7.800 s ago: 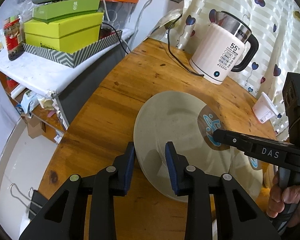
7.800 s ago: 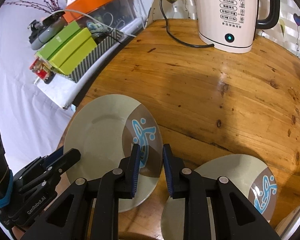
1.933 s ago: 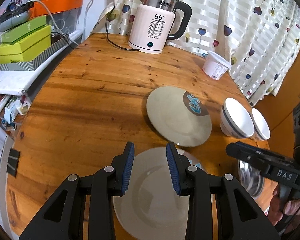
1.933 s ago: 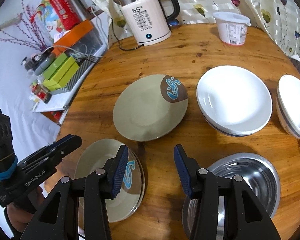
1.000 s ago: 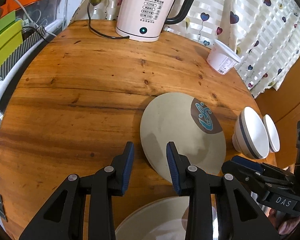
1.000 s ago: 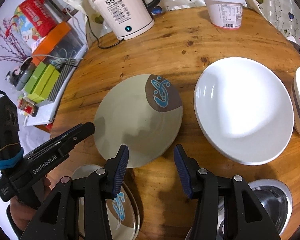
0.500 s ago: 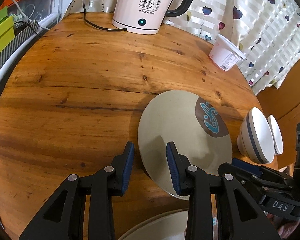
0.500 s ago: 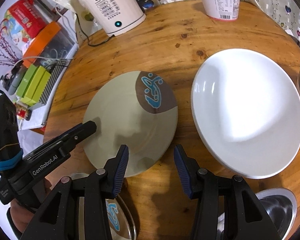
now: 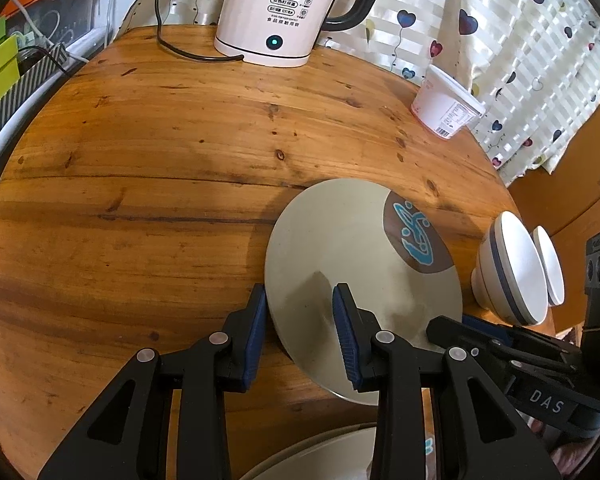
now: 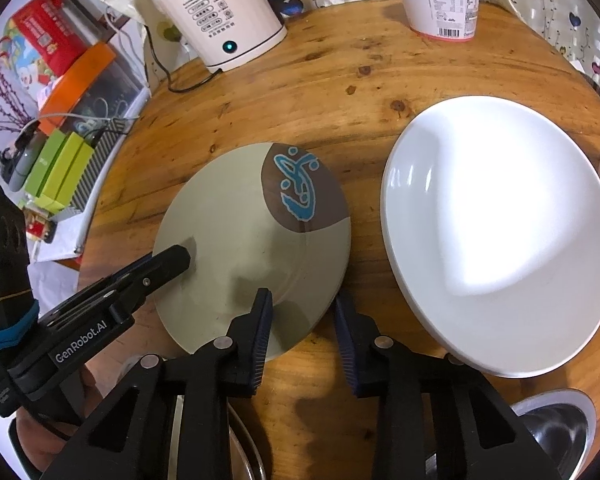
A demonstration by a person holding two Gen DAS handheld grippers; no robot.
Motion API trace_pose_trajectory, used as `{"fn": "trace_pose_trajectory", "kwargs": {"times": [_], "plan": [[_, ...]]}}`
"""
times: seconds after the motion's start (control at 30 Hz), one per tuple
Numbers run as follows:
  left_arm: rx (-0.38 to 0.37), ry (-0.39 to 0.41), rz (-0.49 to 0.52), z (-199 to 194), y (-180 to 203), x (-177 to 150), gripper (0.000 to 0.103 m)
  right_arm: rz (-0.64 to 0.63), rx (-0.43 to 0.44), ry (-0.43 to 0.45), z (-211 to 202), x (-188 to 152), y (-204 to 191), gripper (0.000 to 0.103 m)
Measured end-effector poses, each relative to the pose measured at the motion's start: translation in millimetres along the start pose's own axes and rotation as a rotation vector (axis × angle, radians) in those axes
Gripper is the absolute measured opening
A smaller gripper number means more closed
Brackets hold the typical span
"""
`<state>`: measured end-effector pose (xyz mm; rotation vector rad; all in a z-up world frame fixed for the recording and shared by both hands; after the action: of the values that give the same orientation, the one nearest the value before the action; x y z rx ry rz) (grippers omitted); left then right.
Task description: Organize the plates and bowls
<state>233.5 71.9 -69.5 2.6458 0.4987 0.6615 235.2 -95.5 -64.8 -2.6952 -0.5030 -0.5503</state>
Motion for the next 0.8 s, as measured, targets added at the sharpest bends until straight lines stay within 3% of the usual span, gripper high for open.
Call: {"fn": "trace_pose_trajectory", "kwargs": {"times": [0.8], "plan": [[0.013, 0.031, -0.002, -14, -6, -4, 0.034, -0.036, 0.001, 0.037, -7, 0, -10, 0.03]]}}
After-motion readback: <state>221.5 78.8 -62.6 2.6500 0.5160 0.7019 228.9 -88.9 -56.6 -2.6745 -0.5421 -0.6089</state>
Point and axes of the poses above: each gripper's, at about its wrist camera, not at the fingertips, and z roughly the way its jaws point, y to its right, x to its top, the point moved 3 cm from there along z, roughly the way its jaws point, and after that the axes turned 14 degrees about -z, right-handed, at the moved point
